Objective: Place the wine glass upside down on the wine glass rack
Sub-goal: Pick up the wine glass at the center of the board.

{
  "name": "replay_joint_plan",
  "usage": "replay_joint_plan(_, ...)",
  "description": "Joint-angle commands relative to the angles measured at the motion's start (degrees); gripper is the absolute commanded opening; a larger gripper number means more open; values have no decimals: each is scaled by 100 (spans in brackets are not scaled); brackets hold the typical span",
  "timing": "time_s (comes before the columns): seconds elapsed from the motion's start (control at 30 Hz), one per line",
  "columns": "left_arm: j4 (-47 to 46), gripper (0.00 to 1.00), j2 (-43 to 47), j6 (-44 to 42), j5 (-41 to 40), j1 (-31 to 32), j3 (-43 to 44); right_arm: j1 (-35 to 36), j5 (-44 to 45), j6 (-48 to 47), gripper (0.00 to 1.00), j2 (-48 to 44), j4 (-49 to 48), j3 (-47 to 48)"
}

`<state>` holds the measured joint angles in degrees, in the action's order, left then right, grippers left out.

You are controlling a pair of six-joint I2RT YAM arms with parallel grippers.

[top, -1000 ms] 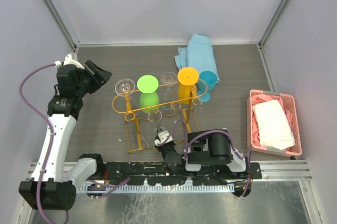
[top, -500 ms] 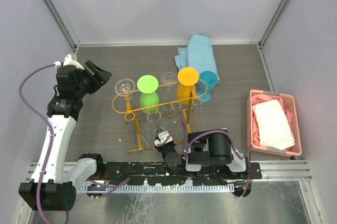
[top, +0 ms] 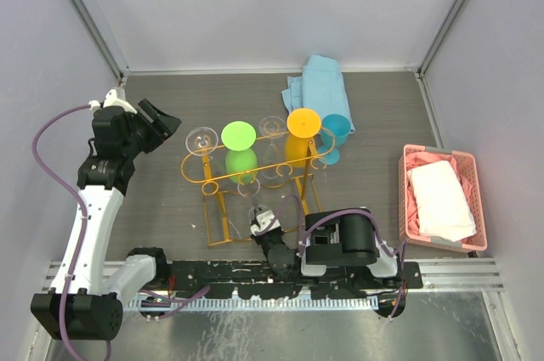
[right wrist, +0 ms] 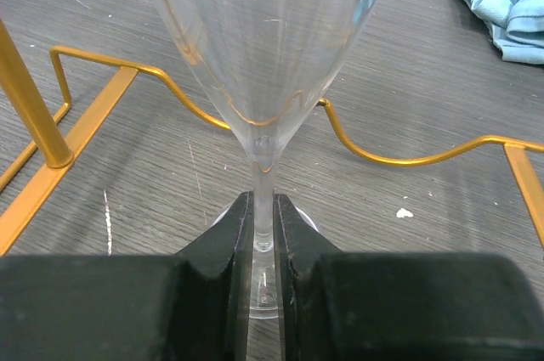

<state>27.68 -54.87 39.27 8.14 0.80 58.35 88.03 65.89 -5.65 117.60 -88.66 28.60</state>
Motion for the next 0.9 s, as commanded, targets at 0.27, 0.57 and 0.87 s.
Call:
replay_joint_plan(0.27, -360, 64, 56, -147, -81, 33, 26, 24, 55, -59, 0, -362, -892, 3)
replay_joint_plan(0.57, -351, 64, 72, -138, -93, 34, 45, 28, 14, -111, 1, -555, -892, -32)
replay_joint_plan(0.87, -359, 64, 26, -134, -87, 40, 62, 63, 21, -111, 1, -816, -892, -162)
